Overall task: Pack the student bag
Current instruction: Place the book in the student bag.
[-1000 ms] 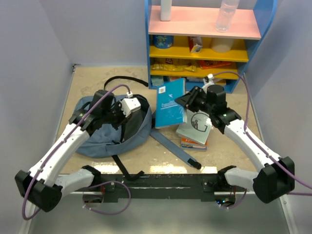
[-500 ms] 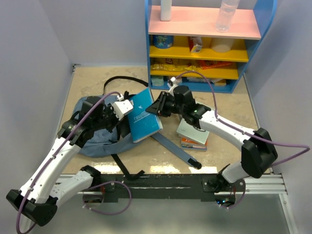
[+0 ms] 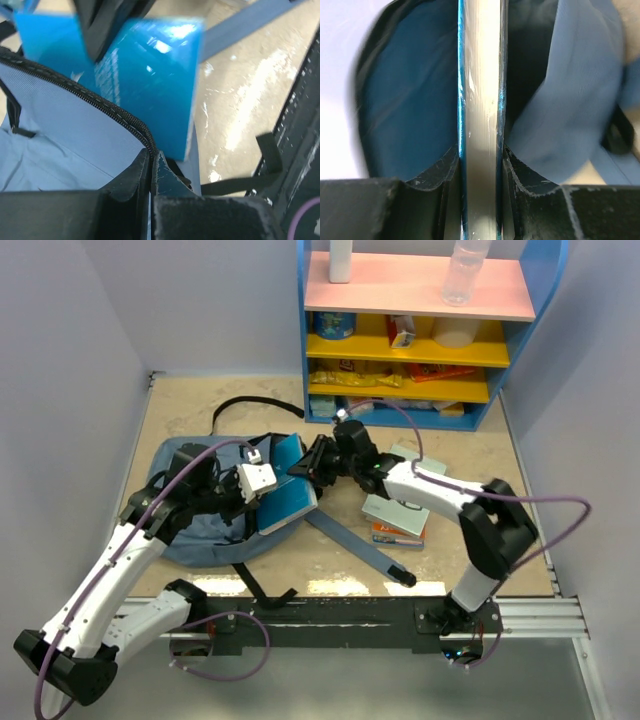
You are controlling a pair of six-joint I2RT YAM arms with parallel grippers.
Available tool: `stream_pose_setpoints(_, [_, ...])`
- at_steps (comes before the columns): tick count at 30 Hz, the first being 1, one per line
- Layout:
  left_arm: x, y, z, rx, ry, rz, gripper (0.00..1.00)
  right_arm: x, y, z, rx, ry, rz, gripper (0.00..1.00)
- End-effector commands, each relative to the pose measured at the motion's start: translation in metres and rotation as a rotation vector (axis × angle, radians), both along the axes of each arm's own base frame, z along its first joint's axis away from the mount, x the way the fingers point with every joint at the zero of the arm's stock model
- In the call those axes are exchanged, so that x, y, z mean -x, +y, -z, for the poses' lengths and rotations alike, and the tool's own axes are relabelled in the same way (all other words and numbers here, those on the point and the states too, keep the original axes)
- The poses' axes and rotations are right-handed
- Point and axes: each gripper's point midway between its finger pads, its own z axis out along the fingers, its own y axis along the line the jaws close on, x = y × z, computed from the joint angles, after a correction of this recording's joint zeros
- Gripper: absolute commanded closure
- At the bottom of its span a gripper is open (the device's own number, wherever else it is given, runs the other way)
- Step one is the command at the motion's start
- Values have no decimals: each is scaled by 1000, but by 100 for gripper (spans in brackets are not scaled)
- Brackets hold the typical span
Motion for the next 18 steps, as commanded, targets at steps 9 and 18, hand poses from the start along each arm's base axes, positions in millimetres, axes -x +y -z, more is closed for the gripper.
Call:
stream_pose_setpoints(9, [14, -20, -16, 59, -30, 196, 100, -11, 96, -60, -445, -83, 33, 100])
stream_pose_setpoints(18, [14, -20, -26, 55, -67, 211, 100, 12, 130, -84, -616, -116, 29, 100])
